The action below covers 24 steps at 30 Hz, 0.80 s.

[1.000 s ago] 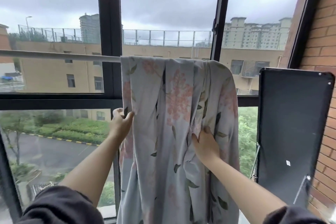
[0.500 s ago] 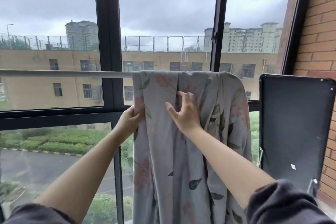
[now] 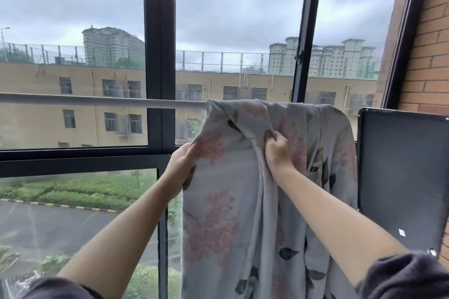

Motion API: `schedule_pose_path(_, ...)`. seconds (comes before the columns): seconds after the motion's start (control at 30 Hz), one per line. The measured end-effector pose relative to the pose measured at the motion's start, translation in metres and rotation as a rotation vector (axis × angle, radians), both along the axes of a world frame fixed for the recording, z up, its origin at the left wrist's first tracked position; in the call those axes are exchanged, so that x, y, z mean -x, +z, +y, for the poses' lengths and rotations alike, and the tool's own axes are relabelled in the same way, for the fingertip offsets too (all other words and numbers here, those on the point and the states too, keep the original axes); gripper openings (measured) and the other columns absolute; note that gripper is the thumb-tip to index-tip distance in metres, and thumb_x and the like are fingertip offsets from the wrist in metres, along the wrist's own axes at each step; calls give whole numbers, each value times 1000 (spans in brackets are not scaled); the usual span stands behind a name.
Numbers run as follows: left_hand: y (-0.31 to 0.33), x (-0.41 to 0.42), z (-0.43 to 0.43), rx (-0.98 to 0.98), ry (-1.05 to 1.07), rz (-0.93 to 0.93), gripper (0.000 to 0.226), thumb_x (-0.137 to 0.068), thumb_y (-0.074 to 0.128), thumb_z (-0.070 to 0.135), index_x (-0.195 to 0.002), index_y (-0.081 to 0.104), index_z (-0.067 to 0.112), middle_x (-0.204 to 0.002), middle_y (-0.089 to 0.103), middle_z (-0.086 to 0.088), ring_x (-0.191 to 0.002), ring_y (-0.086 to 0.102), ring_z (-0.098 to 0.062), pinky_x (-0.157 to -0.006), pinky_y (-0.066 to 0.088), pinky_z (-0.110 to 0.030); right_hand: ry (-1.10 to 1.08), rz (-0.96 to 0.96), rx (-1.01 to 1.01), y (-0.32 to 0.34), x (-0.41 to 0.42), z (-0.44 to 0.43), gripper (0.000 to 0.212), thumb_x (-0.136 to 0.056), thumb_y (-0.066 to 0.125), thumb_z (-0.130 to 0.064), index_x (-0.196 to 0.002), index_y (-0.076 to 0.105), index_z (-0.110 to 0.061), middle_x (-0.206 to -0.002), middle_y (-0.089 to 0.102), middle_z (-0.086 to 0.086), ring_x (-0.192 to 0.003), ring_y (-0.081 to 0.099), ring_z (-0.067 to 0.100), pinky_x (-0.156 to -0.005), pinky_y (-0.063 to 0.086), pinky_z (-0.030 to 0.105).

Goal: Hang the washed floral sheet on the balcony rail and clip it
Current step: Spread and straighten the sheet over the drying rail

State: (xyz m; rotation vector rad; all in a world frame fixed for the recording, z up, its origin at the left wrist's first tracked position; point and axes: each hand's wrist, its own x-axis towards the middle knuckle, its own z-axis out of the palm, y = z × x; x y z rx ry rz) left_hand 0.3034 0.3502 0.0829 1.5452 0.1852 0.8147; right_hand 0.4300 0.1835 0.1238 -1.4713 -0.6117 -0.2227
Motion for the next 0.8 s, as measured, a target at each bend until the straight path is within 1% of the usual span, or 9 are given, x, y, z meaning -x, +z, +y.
schedule_pose_path(0.17, -1, 5, 25, 116, -212, -44, 44, -81, 59, 44, -101, 66, 5, -89, 69, -15, -77, 65, -28, -68, 56, -34, -159, -89, 195, 10, -16, -11, 32, -99, 37, -27, -101, 66, -13, -93, 64, 4, -93, 57, 22, -80, 42, 27)
schedule_pose_path(0.3, 6, 11, 42, -48, -104, -46, 43, -78, 72, 35, -95, 61, -3, -78, 59, -14, -61, 55, -20, -51, 50, -23, -370, -203, 353, 23, -25, -22, 22, -97, 38, -22, -90, 59, -20, -100, 65, 11, -97, 58, 34, -78, 42, 33)
schedule_pose_path(0.4, 13, 6, 50, -150, -2, -23, 22, -87, 65, 18, -88, 61, -3, -69, 55, -6, -55, 49, -13, -46, 44, -20, -520, -559, 301, 29, 2, -15, 13, -92, 44, -11, -102, 52, -13, -98, 51, 1, -98, 55, 25, -87, 43, 41)
schedule_pose_path(0.47, 20, 0, 51, -144, 45, -48, 19, -90, 61, 20, -76, 62, 7, -61, 55, 1, -49, 48, -9, -44, 43, -19, -431, -779, 334, 29, 35, 5, 23, -90, 53, -29, -108, 47, -16, -93, 50, -8, -88, 55, 17, -82, 49, 44)
schedule_pose_path(0.53, 27, -8, 49, -110, 81, -75, 24, -95, 54, 20, -73, 61, 13, -59, 56, 3, -47, 50, -7, -42, 43, -18, -304, -737, 566, 26, 66, 31, 46, -86, 55, -49, -115, 40, -17, -100, 58, -3, -85, 57, 18, -76, 49, 38)
schedule_pose_path(0.6, 32, -16, 52, -53, 101, -76, 28, -98, 47, 23, -75, 61, 14, -65, 56, -2, -52, 51, -12, -46, 45, -22, -321, -635, 755, 25, 71, 51, 41, -87, 55, -43, -113, 42, -14, -108, 63, 7, -94, 61, 28, -76, 45, 38)
schedule_pose_path(0.67, 39, -21, 61, -38, 135, -85, 32, -99, 44, 29, -75, 58, 14, -67, 48, -8, -55, 43, -17, -50, 40, -29, -319, -500, 644, 34, 60, 54, 16, -91, 48, -26, -95, 51, -11, -99, 64, 13, -97, 60, 35, -74, 43, 35)
schedule_pose_path(0.73, 48, -23, 72, -85, 160, -104, 33, -98, 43, 35, -79, 55, 10, -70, 43, -9, -56, 36, -18, -50, 32, -31, -291, -344, 465, 49, 48, 48, 14, -92, 44, -20, -85, 53, -13, -93, 59, 9, -102, 56, 33, -81, 42, 32)
schedule_pose_path(0.8, 65, -24, 74, -151, 160, -123, 33, -98, 44, 31, -75, 54, 10, -59, 39, -6, -48, 33, -15, -47, 27, -28, -242, -325, 428, 57, 46, 44, 18, -92, 48, -30, -94, 52, -13, -96, 51, 1, -107, 53, 28, -89, 42, 33)
